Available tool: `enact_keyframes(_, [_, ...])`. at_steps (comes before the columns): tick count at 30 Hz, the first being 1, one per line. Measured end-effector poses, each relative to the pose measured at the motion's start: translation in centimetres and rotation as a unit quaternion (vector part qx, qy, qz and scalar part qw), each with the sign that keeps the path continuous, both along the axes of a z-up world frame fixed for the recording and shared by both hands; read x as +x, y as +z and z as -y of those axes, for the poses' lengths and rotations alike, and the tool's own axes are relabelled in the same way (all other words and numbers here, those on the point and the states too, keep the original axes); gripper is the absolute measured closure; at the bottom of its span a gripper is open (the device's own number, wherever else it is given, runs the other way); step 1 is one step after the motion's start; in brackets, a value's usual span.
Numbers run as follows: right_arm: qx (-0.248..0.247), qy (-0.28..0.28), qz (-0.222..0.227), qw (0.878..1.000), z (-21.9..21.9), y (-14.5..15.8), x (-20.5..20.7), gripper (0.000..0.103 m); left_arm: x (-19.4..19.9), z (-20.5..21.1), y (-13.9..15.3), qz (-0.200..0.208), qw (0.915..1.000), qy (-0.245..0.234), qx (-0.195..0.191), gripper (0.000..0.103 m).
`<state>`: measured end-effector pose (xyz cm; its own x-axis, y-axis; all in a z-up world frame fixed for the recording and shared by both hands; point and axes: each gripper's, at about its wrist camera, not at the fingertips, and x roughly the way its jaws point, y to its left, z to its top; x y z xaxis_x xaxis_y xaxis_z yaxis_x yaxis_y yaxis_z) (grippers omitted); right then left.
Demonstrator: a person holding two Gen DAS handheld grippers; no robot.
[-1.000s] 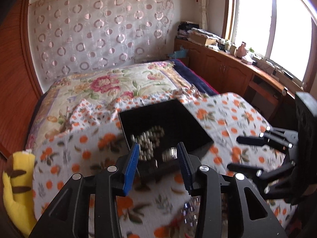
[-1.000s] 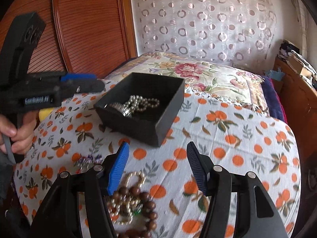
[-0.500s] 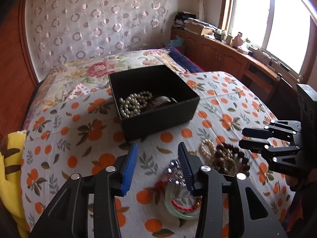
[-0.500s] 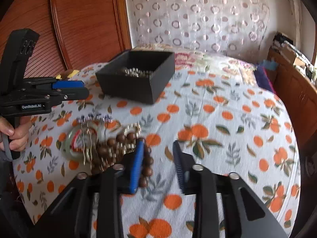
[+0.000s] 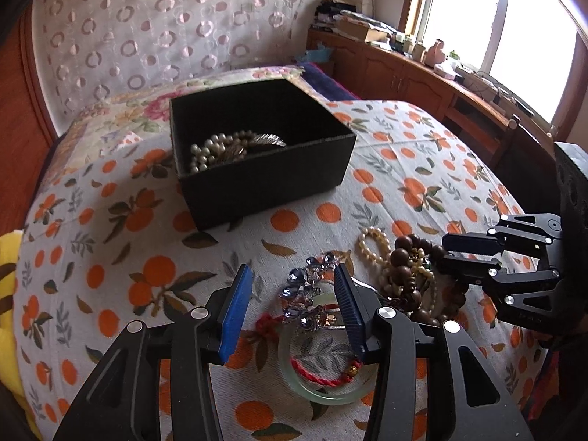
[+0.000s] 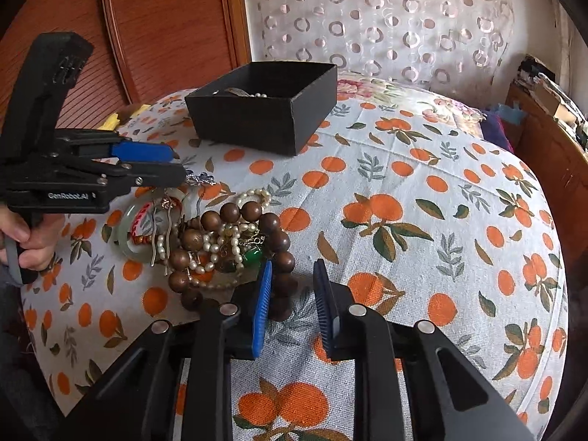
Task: Organize jewelry
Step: 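Grasp the purple-gem hairpin with the left gripper while the right gripper grasps the wooden bead bracelet, then carry the hairpin with the left gripper while the right gripper carries the bead bracelet to the box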
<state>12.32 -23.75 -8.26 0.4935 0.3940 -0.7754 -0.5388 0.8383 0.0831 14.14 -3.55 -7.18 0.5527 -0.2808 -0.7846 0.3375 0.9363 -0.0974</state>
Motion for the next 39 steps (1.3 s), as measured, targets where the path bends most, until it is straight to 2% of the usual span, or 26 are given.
enact_keyframes(6, [0.002,0.000,-0.001,1.000,0.0,0.0,0.0,0.078,0.4,-0.1,-0.5,-0.016,0.9997,0.002,-0.019,0.059])
enact_keyframes(7, [0.003,-0.001,-0.002,1.000,0.0,-0.1,0.0,0.079,0.4,-0.1,-0.5,-0.018,0.9996,0.003,-0.021,0.061])
enact_keyframes(8, [0.002,-0.001,-0.002,1.000,0.0,-0.1,0.0,0.079,0.4,-0.1,-0.5,-0.019,0.9995,0.001,-0.024,0.071])
enact_keyframes(9, [0.003,-0.002,-0.002,1.000,0.0,0.0,0.0,0.080,0.4,-0.1,-0.5,-0.023,0.9993,-0.002,-0.030,0.076])
enact_keyframes(11, [0.006,-0.003,-0.003,1.000,0.1,0.0,0.0,0.080,0.3,0.0,-0.4,-0.023,0.9993,0.000,-0.030,0.078])
enact_keyframes(20, [0.005,-0.003,-0.003,1.000,0.2,0.0,0.1,0.080,-1.9,-0.2,2.0,0.042,0.9987,0.025,-0.017,0.078])
enact_keyframes(25, [0.005,-0.003,-0.003,1.000,0.2,0.0,0.1,0.080,-3.5,-0.8,3.5,0.090,0.9945,0.053,-0.009,0.079])
enact_keyframes(30, [0.005,-0.003,-0.003,1.000,0.1,0.0,0.1,0.080,-4.9,-1.6,4.2,0.118,0.9901,0.075,-0.014,0.079])
enact_keyframes(36, [0.012,0.002,-0.008,1.000,0.2,0.0,0.2,0.079,-5.5,-1.9,4.6,0.130,0.9878,0.085,-0.007,0.079])
enact_keyframes(37, [0.014,0.003,-0.010,1.000,0.2,0.0,0.3,0.088,-5.6,-2.1,4.6,0.129,0.9879,0.086,-0.010,0.079])
enact_keyframes(39, [0.019,0.004,-0.012,1.000,0.3,0.1,0.4,0.088,-5.7,-2.2,4.4,0.127,0.9880,0.087,-0.012,0.079])
